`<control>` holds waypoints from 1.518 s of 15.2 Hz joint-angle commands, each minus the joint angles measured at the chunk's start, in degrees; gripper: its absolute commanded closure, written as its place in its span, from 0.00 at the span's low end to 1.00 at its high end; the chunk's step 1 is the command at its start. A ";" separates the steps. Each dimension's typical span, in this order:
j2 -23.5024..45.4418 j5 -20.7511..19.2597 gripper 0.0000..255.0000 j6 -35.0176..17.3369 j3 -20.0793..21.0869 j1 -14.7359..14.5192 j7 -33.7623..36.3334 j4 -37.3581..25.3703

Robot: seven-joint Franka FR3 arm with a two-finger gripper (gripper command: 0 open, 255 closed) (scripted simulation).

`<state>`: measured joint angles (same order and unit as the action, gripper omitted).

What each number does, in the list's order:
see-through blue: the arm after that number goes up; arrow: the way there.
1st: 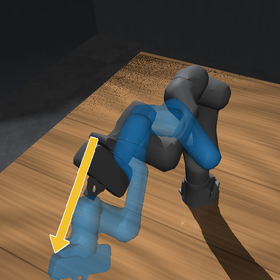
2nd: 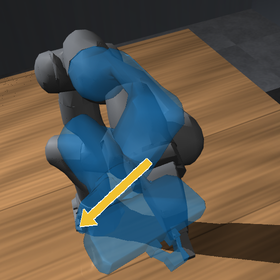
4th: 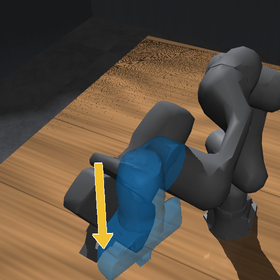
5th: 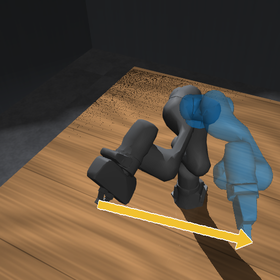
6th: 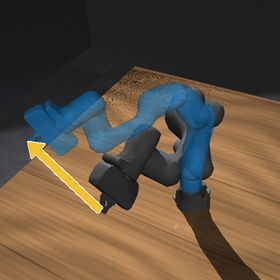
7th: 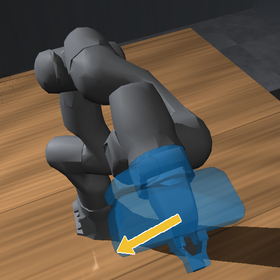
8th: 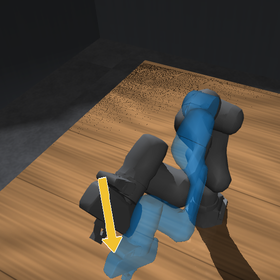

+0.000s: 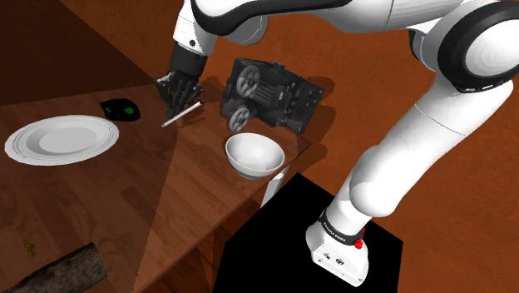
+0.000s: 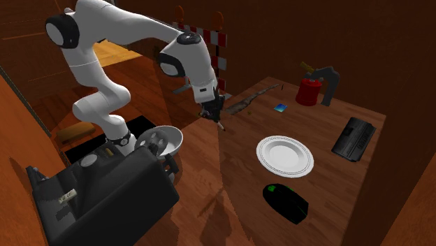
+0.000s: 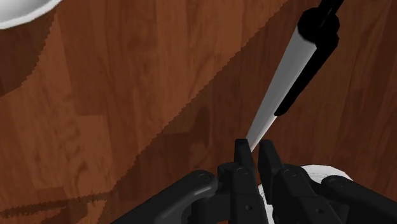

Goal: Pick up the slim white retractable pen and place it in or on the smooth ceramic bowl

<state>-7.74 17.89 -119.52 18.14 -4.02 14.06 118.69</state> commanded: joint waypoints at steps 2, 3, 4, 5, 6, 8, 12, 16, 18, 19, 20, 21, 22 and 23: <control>-5.85 2.00 1.00 0.78 -1.95 0.75 -3.72 5.86; -7.70 2.44 1.00 1.26 -2.77 1.00 -4.96 7.54; -9.52 2.79 1.00 1.78 -3.60 1.26 -6.17 9.17; -11.30 3.04 1.00 2.34 -4.47 1.51 -7.36 10.73; -13.06 3.21 1.00 2.94 -5.36 1.77 -8.52 12.23; -16.49 3.29 1.00 4.25 -7.19 2.33 -10.77 15.05; -22.98 2.46 1.00 7.24 -11.09 3.72 -15.06 19.96; -28.63 0.61 1.00 10.48 -15.04 5.50 -19.04 23.69; -28.45 0.84 1.00 8.95 -14.94 5.43 -19.45 25.09; -28.34 0.96 1.00 8.18 -14.89 5.40 -19.65 25.77; -28.21 1.09 1.00 7.40 -14.84 5.36 -19.86 26.44; -28.07 1.22 1.00 6.62 -14.80 5.33 -20.08 27.10; -27.91 1.35 1.00 5.83 -14.75 5.29 -20.29 27.76; -27.73 1.49 1.00 5.03 -14.70 5.24 -20.51 28.40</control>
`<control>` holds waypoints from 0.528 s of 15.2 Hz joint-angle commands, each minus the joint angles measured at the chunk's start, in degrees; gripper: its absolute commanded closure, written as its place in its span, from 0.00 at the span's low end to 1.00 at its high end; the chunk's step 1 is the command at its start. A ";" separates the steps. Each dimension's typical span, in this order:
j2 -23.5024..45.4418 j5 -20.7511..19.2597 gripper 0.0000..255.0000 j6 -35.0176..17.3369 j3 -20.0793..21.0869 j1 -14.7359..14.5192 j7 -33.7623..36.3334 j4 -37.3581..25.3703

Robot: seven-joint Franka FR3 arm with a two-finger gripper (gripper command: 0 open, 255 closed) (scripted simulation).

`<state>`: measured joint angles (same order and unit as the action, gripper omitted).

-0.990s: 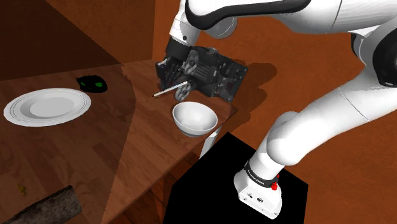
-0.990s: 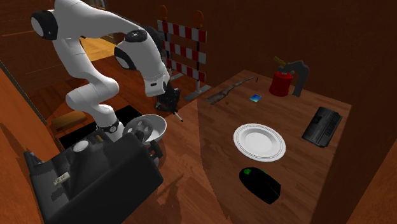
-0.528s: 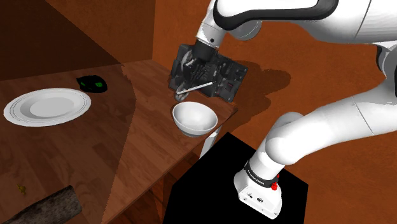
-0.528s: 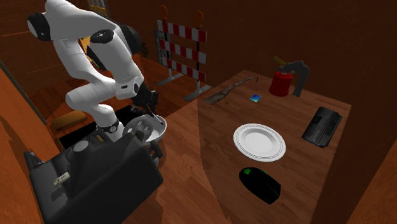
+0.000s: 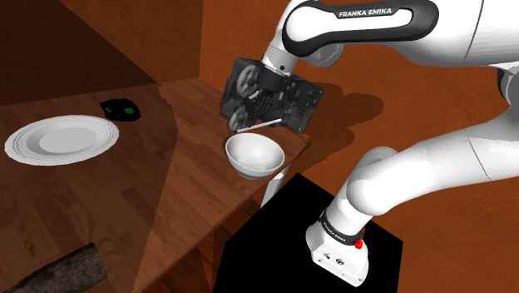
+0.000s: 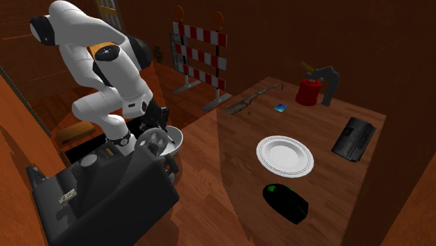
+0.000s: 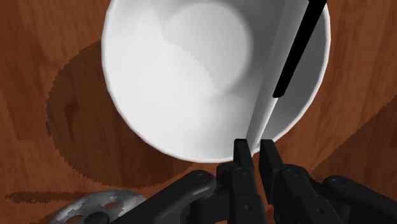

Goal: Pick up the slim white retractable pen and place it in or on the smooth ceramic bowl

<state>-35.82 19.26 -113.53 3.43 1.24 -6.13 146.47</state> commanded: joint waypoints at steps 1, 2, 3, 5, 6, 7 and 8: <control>0.54 0.27 1.00 -1.75 0.06 -0.06 -0.53 1.25; 0.75 0.41 1.00 -2.56 0.10 -0.11 -0.76 1.87; 0.98 0.57 1.00 -3.38 0.15 -0.16 -0.99 2.49; 1.48 0.89 1.00 -5.03 0.24 -0.28 -1.45 3.68; 1.76 1.06 1.00 -5.86 0.28 -0.34 -1.69 4.25; 2.06 1.24 1.00 -6.70 0.32 -0.40 -1.94 4.82; 2.38 1.43 1.00 -7.55 0.36 -0.47 -2.19 5.38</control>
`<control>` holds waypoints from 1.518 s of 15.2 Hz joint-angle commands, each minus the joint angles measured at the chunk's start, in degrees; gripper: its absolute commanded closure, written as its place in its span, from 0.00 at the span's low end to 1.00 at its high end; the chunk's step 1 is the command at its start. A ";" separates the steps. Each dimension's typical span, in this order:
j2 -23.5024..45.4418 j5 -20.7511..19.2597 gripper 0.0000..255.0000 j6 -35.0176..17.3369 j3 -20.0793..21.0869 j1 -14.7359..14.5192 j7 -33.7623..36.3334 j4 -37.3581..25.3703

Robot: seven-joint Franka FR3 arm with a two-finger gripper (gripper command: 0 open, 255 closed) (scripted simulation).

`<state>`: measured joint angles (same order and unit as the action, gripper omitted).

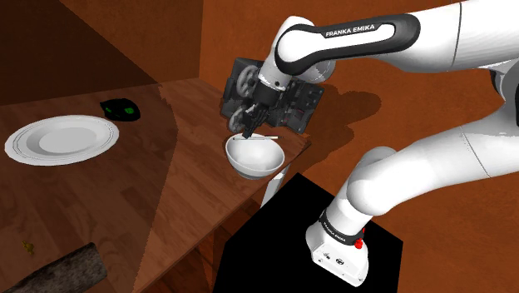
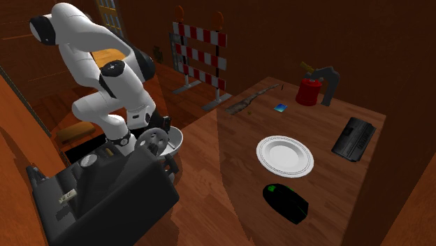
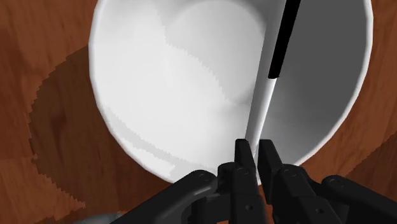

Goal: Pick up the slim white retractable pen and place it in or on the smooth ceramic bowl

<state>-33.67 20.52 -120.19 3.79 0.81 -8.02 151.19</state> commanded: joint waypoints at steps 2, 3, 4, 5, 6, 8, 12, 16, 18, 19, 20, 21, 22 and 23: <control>0.81 0.49 1.00 -2.32 0.06 -0.16 -0.73 1.56; 0.80 0.49 1.00 -2.32 0.06 -0.16 -0.73 1.56; 0.81 0.49 1.00 -2.32 0.06 -0.16 -0.73 1.56; 0.81 0.49 1.00 -2.32 0.06 -0.17 -0.73 1.56; 0.81 0.49 1.00 -2.32 0.06 -0.17 -0.73 1.56; 0.81 0.49 1.00 -2.32 0.06 -0.17 -0.73 1.56; 0.82 0.49 0.00 -2.33 0.06 -0.17 -0.74 1.56; -0.19 -0.17 0.00 -0.08 -0.36 0.23 -0.49 0.37; -1.81 -1.36 0.00 4.27 -1.21 0.94 -0.09 -2.24; -2.32 -1.80 0.00 5.93 -1.55 1.19 0.04 -3.35; -2.32 -1.80 0.00 5.93 -1.56 1.18 0.04 -3.35; -2.33 -1.80 0.00 5.94 -1.56 1.18 0.05 -3.35; -2.32 -1.80 0.00 5.93 -1.56 1.18 0.04 -3.35; -2.32 -1.80 0.00 5.93 -1.56 1.18 0.04 -3.35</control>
<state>-35.96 18.76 -114.44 2.27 1.97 -7.99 147.96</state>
